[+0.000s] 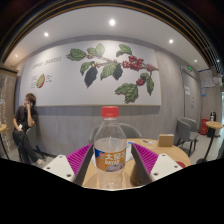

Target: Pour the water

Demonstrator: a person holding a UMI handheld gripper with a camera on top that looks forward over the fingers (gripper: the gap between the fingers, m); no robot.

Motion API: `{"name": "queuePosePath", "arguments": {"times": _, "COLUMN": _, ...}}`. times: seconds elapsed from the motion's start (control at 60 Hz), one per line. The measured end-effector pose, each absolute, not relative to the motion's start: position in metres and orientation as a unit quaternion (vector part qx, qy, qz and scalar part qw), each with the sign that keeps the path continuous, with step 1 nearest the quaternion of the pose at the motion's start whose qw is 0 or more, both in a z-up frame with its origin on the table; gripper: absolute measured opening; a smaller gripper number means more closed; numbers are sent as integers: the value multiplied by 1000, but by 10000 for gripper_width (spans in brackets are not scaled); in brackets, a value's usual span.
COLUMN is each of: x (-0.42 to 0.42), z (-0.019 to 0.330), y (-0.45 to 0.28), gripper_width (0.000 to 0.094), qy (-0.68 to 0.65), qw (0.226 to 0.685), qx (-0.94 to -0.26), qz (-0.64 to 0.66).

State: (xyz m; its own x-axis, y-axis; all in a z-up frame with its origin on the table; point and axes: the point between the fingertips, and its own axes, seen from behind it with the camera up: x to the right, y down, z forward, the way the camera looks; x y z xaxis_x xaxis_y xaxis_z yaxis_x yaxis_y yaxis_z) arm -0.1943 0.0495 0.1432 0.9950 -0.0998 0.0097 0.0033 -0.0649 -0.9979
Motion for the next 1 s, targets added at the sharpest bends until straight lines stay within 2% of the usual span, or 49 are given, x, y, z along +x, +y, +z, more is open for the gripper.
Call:
{"name": "queuePosePath", "arguments": {"times": 0.033, "x": -193, "z": 142, "y": 58, "gripper_width": 792, "qy": 34, "qw": 683, "qx": -729, "qz": -36}}
{"name": "queuePosePath", "arguments": {"times": 0.067, "x": -195, "z": 140, "y": 64, "gripper_width": 716, "qy": 28, "qw": 685, "qx": -728, "qz": -31}}
{"name": "queuePosePath", "arguments": {"times": 0.1, "x": -203, "z": 136, "y": 70, "gripper_width": 506, "qy": 22, "qw": 684, "qx": -729, "qz": -26}}
{"name": "queuePosePath", "arguments": {"times": 0.117, "x": -202, "z": 139, "y": 68, "gripper_width": 504, "qy": 21, "qw": 689, "qx": -724, "qz": -22}}
{"name": "queuePosePath", "arguments": {"times": 0.233, "x": -188, "z": 140, "y": 69, "gripper_width": 331, "qy": 18, "qw": 707, "qx": -706, "qz": -24}}
{"name": "queuePosePath", "arguments": {"times": 0.383, "x": -192, "z": 144, "y": 62, "gripper_width": 324, "qy": 88, "qw": 713, "qx": -695, "qz": 39}}
{"name": "queuePosePath", "arguments": {"times": 0.483, "x": -175, "z": 140, "y": 67, "gripper_width": 324, "qy": 199, "qw": 693, "qx": -671, "qz": 173}}
{"name": "queuePosePath", "arguments": {"times": 0.65, "x": -203, "z": 138, "y": 57, "gripper_width": 329, "qy": 346, "qw": 581, "qx": -608, "qz": 416}}
{"name": "queuePosePath", "arguments": {"times": 0.717, "x": -221, "z": 144, "y": 56, "gripper_width": 352, "qy": 397, "qw": 549, "qx": -569, "qz": 466}}
{"name": "queuePosePath", "arguments": {"times": 0.833, "x": -212, "z": 160, "y": 49, "gripper_width": 362, "qy": 463, "qw": 465, "qx": -486, "qz": 577}}
{"name": "queuePosePath", "arguments": {"times": 0.85, "x": -201, "z": 150, "y": 68, "gripper_width": 362, "qy": 463, "qw": 461, "qx": -478, "qz": 587}}
{"name": "queuePosePath", "arguments": {"times": 0.9, "x": -199, "z": 157, "y": 67, "gripper_width": 378, "qy": 479, "qw": 432, "qx": -453, "qz": 615}}
{"name": "queuePosePath", "arguments": {"times": 0.917, "x": -210, "z": 171, "y": 47, "gripper_width": 378, "qy": 491, "qw": 417, "qx": -442, "qz": 624}}
{"name": "queuePosePath", "arguments": {"times": 1.0, "x": -202, "z": 169, "y": 59, "gripper_width": 385, "qy": 509, "qw": 382, "qx": -418, "qz": 648}}
